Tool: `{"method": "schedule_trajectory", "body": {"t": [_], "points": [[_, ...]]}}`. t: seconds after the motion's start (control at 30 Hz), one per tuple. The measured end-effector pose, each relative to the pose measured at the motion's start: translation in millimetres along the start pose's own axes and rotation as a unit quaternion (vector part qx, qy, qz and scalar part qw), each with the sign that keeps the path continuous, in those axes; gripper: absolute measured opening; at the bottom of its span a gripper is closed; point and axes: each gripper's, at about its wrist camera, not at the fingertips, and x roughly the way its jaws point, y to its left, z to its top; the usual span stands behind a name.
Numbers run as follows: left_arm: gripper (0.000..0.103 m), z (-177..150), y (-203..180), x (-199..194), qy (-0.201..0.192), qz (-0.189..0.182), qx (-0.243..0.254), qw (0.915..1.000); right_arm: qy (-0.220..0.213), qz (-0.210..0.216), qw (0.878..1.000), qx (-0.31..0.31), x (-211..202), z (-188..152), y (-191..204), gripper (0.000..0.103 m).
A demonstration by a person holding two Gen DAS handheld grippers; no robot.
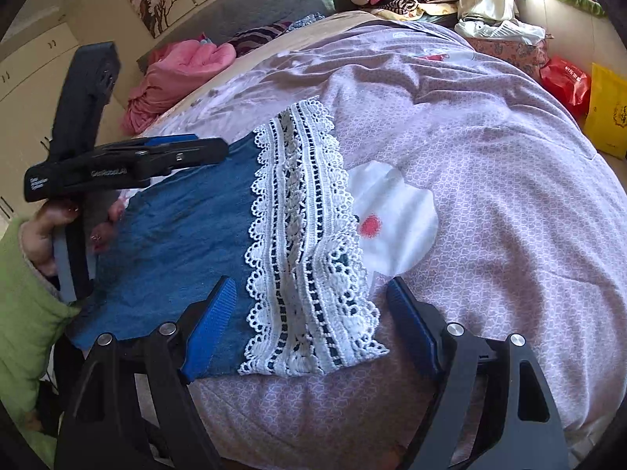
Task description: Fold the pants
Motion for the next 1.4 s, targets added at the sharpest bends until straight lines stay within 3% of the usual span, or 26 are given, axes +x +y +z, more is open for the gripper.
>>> {"method": "schedule_trajectory", "body": {"t": [0.2, 0.37, 0.43, 0.6, 0.73, 0.8, 0.97, 1.1, 1.4], "points": [[0.069, 19, 0, 25, 0.007, -0.047, 0.007, 0.9989, -0.012, 0.03, 0.999, 0.004, -7, 0, 3, 0.067], [0.052, 28, -6, 44, 0.022, -0.085, 0.024, 0.9958, -0.016, 0.041, 0.999, 0.032, -10, 0, -6, 0.053], [0.051, 28, -10, 48, 0.026, -0.104, 0.036, 0.9936, -0.022, 0.049, 0.998, 0.022, -15, -1, -2, 0.053], [0.048, 29, -15, 56, 0.033, -0.111, 0.053, 0.9919, -0.006, 0.043, 0.999, 0.023, -3, -1, -3, 0.052], [0.028, 31, -9, 56, 0.038, -0.13, 0.036, 0.9901, -0.01, 0.047, 0.999, 0.026, -4, 0, -2, 0.03], [0.024, 30, -8, 53, 0.034, -0.133, 0.036, 0.9899, -0.021, 0.053, 0.998, 0.025, -11, 1, 1, 0.026], [0.015, 28, 1, 30, 0.001, -0.154, 0.023, 0.9878, -0.039, 0.074, 0.996, -0.003, -26, 4, 26, 0.023], [0.014, 22, 13, -2, -0.035, -0.174, 0.007, 0.9841, -0.048, 0.085, 0.995, -0.035, -37, 7, 54, 0.022], [0.014, -34, 73, -89, -0.097, -0.143, -0.049, 0.9837, -0.038, 0.131, 0.983, -0.126, -36, 13, 144, 0.022]]}}
